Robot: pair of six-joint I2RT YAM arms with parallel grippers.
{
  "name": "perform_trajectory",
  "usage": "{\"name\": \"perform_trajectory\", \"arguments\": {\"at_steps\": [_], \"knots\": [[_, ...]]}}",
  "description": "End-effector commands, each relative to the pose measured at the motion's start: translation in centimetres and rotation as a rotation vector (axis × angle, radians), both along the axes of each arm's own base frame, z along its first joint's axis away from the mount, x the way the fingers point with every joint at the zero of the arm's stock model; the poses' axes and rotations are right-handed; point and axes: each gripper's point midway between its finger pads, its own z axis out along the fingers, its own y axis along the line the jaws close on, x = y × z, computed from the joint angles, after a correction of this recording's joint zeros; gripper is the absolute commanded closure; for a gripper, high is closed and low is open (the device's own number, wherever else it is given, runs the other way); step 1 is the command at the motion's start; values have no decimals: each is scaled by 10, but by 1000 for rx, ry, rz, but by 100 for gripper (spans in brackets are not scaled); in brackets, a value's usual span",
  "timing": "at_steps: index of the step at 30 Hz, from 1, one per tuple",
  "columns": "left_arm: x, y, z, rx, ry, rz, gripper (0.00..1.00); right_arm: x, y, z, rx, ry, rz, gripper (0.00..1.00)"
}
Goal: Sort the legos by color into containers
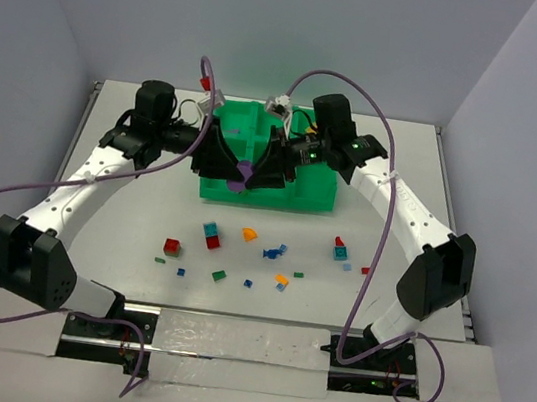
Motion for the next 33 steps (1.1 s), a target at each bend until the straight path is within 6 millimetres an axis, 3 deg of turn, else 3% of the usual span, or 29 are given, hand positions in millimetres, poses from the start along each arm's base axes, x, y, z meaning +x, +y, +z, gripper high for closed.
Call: {"name": "perform_trajectory", "arguments": {"at_steps": [1,6,13,17,19,23,28,31,33], "knots": [[19,19,13,-41,-15,59,100,-16,-9,21,15,-117,27,100],[56,49,22,-33,-79,181,100,-17,-21,-2,-39,-92,7,100],[94,68,24,42,-206,340,100,13,-42,-25,-101,-59,-100,100],[147,90,13,198,-307,619,100,60,-63,-31,-155,-50,-293,100],[169,91,11,276,-400,694,100,94,-75,-27,-165,-97,-423,100],[207,98,3,324,-413,843,100,141,-88,-17,-181,-182,-615,100],[250,90,-24,374,-386,910,100,197,-89,0,-145,-277,-774,100],[273,84,-44,388,-356,912,100,233,-90,-4,-142,-310,-866,100],[282,82,-52,389,-355,912,100,251,-88,4,-123,-344,-900,100]]}}
